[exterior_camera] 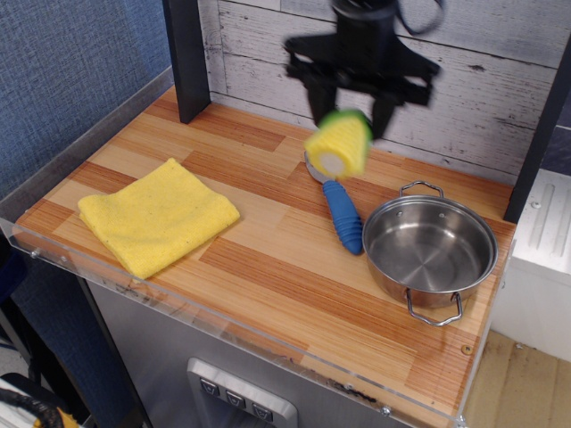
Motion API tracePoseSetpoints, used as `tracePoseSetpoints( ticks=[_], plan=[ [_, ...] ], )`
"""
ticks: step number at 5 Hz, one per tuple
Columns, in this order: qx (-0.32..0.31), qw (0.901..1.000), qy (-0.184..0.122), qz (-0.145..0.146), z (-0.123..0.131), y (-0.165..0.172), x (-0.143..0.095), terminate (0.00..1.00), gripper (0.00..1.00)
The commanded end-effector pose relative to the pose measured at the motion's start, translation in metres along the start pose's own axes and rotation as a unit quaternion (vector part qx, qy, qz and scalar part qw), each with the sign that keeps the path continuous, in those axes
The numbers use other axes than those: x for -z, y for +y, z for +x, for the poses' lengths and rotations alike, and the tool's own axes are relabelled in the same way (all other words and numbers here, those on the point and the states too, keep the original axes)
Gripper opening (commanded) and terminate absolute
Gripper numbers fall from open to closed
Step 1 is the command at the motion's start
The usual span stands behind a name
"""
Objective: Hold the quince fruit from inside the pan, and place it on top left of the table.
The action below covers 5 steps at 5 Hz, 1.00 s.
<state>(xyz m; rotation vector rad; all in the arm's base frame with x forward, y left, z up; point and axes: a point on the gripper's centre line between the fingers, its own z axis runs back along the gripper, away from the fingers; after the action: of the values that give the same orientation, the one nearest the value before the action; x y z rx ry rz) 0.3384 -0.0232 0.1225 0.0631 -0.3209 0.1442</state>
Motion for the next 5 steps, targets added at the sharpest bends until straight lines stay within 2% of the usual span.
tracePoseSetpoints(
  ticks=[1,3,5],
  plan=[
    [-0.075,0.9968,-0.018,0.021,0.025,0.070,0.007,0.00,0.00],
    [-0.121,0.9903,-0.014,0.067,0.029,0.118,0.028,0.00,0.00],
    [-0.162,0.9830,0.002,0.087,0.036,0.156,0.056,0.00,0.00]
  ],
)
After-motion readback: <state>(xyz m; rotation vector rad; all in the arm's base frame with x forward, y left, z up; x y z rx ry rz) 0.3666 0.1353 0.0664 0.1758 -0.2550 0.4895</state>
